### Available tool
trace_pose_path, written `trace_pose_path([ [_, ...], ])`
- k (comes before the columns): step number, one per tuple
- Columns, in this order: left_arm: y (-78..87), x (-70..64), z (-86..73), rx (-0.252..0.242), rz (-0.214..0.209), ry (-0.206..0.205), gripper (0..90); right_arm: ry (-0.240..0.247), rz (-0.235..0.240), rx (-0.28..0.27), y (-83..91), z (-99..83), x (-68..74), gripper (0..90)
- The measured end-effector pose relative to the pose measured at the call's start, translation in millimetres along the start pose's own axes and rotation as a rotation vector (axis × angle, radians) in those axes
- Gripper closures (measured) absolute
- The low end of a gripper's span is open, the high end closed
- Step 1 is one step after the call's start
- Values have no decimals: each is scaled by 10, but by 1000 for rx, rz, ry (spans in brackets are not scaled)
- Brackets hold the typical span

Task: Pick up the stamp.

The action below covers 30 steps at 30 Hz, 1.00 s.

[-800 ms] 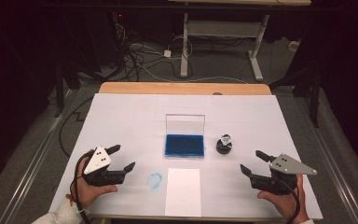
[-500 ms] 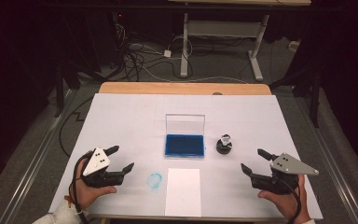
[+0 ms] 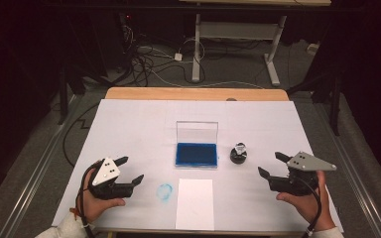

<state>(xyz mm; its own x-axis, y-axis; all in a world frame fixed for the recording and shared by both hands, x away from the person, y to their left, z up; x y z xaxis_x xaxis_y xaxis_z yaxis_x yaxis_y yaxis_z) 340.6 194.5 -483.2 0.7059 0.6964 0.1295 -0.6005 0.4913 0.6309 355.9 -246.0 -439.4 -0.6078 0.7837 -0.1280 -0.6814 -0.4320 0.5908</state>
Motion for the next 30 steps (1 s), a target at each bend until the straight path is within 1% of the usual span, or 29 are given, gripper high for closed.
trace_pose_path([
  [2,-11,-7,1,4,0,-2,211,4,12,15,-27,15,-10,253],
  [6,-33,-14,-6,13,-2,-6,211,15,13,44,-89,71,-33,252],
  [7,-42,-15,-10,16,-5,-6,211,16,10,43,-108,93,-43,252],
  [9,-50,-16,-15,23,-5,-8,211,19,21,59,-159,126,-51,252],
  [12,-52,-22,-19,21,-15,-14,211,25,24,87,-247,170,-80,252],
  [13,-54,-23,-20,23,-16,-16,211,26,17,101,-280,181,-98,251],
  [16,-69,-30,-27,29,-21,-18,211,25,19,117,-339,210,-128,249],
  [17,-72,-32,-30,32,-22,-19,211,26,8,134,-396,247,-156,229],
  [18,-75,-33,-31,33,-24,-18,211,24,9,146,-428,264,-165,229],
  [20,-81,-31,-33,37,-23,-20,211,22,33,166,-498,299,-157,226],
  [21,-84,-29,-36,41,-23,-21,211,25,32,184,-543,312,-154,217],
  [22,-96,-33,-42,47,-25,-19,211,25,43,195,-591,326,-143,207],
  [23,-101,-32,-45,50,-23,-22,211,23,56,211,-640,335,-130,213],
  [25,-106,-35,-47,52,-22,-20,211,35,72,243,-740,345,-111,258],
  [26,-110,-34,-50,58,-19,-24,211,35,72,243,-740,345,-111,258],
  [27,-114,-32,-54,62,-13,-26,212,32,63,255,-787,349,-115,253],
  [28,-116,-36,-59,64,-21,-25,221,32,64,288,-879,345,-136,273],
  [30,-119,-40,-62,66,-26,-27,235,13,68,296,-952,347,-170,287],
])
Point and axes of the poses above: each handheld gripper's, and its own axes: y roughly backward along the jaws, z roughly out of its top, x roughly to its left, the point moved 7 cm from there along -y, roughly forward along the jaws, and after that the axes turned 6 degrees about x, right-handed, at the moved point
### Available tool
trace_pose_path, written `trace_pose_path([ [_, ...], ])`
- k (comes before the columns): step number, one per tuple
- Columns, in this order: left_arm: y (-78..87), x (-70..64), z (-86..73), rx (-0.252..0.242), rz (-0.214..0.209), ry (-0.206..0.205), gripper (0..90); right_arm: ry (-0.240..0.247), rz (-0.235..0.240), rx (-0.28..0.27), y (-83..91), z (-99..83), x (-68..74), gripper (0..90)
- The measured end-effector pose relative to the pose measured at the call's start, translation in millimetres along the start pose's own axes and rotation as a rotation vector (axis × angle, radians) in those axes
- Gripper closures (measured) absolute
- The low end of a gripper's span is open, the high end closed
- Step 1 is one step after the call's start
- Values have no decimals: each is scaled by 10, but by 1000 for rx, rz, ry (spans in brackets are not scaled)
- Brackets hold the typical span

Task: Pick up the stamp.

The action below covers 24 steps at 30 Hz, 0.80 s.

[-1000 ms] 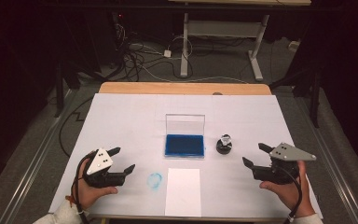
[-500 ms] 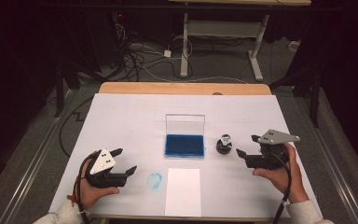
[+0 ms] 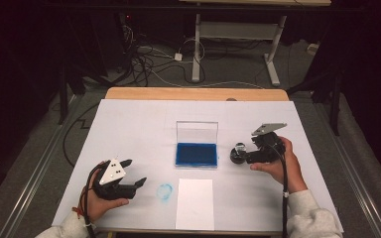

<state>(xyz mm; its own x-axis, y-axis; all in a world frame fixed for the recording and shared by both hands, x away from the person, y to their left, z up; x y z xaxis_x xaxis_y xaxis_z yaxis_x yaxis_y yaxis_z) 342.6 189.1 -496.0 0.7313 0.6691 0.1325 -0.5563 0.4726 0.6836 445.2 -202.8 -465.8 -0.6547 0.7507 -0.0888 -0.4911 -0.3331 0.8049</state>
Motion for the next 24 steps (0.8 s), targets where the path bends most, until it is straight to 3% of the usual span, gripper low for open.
trace_pose_path([
  [3,-9,-14,-6,9,-3,-10,235,-25,43,0,-52,34,-30,297],
  [7,-12,-11,-17,15,-3,-12,235,-10,44,14,-107,51,-1,294],
  [11,-10,-11,-21,17,-2,-11,235,14,72,25,-179,70,79,371],
  [17,-19,-16,-26,26,-1,-15,235,40,55,18,-202,91,115,473],
  [24,-21,-16,-31,31,-3,-17,235,54,51,8,-176,108,134,485],
])
Point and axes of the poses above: each handheld gripper's, and its own axes: y roughly backward along the jaws, z roughly out of its top, x roughly to its left, the point moved 7 cm from there along -y, roughly forward along the jaws, and after that the axes turned 6 degrees about x, right-handed, at the moved point
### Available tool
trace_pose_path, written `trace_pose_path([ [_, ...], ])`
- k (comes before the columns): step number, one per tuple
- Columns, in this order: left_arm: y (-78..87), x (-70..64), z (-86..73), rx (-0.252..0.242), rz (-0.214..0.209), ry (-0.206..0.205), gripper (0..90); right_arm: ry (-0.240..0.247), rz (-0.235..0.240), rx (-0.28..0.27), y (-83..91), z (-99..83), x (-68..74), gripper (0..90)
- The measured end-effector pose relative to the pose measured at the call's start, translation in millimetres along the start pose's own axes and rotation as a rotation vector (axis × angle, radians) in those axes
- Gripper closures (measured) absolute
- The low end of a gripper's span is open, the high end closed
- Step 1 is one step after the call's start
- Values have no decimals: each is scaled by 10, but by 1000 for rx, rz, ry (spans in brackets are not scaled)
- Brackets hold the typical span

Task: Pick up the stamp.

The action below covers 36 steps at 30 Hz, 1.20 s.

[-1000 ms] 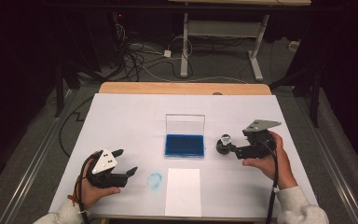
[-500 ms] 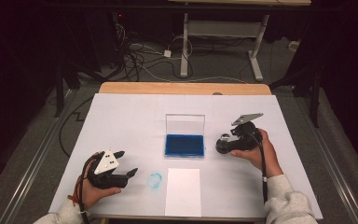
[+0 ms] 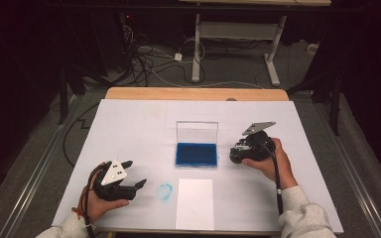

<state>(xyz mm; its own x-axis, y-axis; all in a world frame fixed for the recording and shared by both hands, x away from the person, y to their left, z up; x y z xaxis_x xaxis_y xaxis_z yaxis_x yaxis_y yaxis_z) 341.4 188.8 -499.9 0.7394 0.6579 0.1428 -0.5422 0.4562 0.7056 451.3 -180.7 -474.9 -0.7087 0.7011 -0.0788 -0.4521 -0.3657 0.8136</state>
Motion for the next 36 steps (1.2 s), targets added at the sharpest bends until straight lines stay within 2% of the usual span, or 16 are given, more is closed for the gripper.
trace_pose_path([
  [7,-6,-2,-4,6,-3,-3,235,7,-5,-7,34,-3,-9,479],
  [9,-7,-6,-5,7,-5,-5,235,6,4,-5,36,-8,-6,504],
  [12,-9,-10,-5,9,-8,-4,235,12,-12,-4,36,-7,-15,555],
  [15,-19,-18,-14,18,-15,-12,235,36,-15,3,48,-11,-15,561],
  [25,-40,-32,-17,33,-23,-19,235,28,-7,-5,38,-17,-15,568],
  [31,-33,-29,-13,32,-14,-29,235,12,-9,-33,54,-15,-12,569],
  [36,-32,-19,-7,24,-16,-30,235,22,-11,-73,172,1,23,569],
])
Point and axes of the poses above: each handheld gripper's, and its own axes: y roughly backward along the jaws, z roughly out of its top, x roughly to its left, the point moved 7 cm from there along -y, roughly forward along the jaws, and after that the axes turned 6 degrees about x, right-handed, at the moved point
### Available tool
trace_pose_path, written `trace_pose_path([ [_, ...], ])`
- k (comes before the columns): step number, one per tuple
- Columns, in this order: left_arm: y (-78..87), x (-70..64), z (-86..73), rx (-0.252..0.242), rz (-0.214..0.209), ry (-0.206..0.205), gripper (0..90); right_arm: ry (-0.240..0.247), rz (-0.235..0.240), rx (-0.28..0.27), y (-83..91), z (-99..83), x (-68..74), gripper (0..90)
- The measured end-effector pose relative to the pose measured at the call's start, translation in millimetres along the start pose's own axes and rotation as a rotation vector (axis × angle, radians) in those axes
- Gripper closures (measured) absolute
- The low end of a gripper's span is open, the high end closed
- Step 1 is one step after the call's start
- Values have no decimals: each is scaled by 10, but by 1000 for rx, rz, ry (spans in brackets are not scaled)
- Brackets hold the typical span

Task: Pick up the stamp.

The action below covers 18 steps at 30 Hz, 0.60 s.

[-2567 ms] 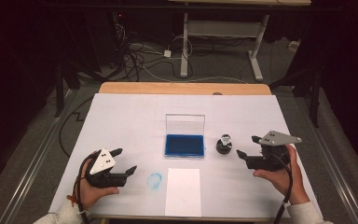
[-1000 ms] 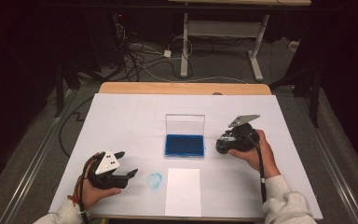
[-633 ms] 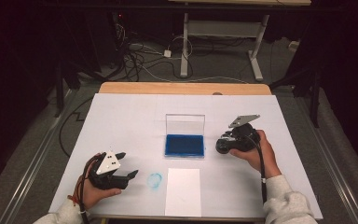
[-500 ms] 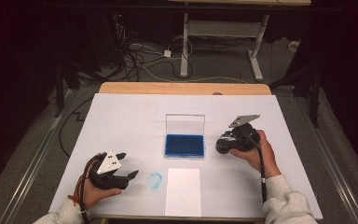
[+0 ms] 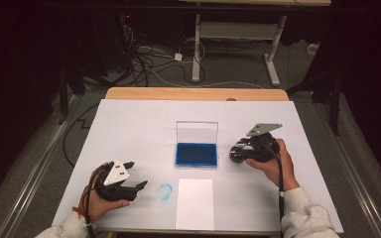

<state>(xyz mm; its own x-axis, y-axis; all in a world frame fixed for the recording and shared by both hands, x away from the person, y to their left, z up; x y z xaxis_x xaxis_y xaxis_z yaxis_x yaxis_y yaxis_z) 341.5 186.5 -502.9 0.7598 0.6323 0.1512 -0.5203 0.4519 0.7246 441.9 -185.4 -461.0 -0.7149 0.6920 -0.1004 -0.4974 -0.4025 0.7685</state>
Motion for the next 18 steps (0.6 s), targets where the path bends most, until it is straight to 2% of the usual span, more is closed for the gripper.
trace_pose_path([
  [8,-12,0,-1,1,-9,-4,235,9,2,-63,190,59,49,569],
  [18,-22,16,-2,-5,-11,-4,233,30,5,-109,331,112,139,569],
])
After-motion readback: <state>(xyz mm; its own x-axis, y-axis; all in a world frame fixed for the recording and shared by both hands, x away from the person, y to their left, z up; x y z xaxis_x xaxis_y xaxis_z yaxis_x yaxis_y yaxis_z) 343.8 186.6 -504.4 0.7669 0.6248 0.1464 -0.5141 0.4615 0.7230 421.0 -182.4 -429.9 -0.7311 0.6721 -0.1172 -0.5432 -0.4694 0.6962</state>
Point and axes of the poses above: each handheld gripper's, and its own axes: y roughly backward along the jaws, z roughly out of its top, x roughly to its left, the point moved 7 cm from there along -y, roughly forward along the jaws, and after that the axes turned 6 degrees about x, right-handed, at the moved point
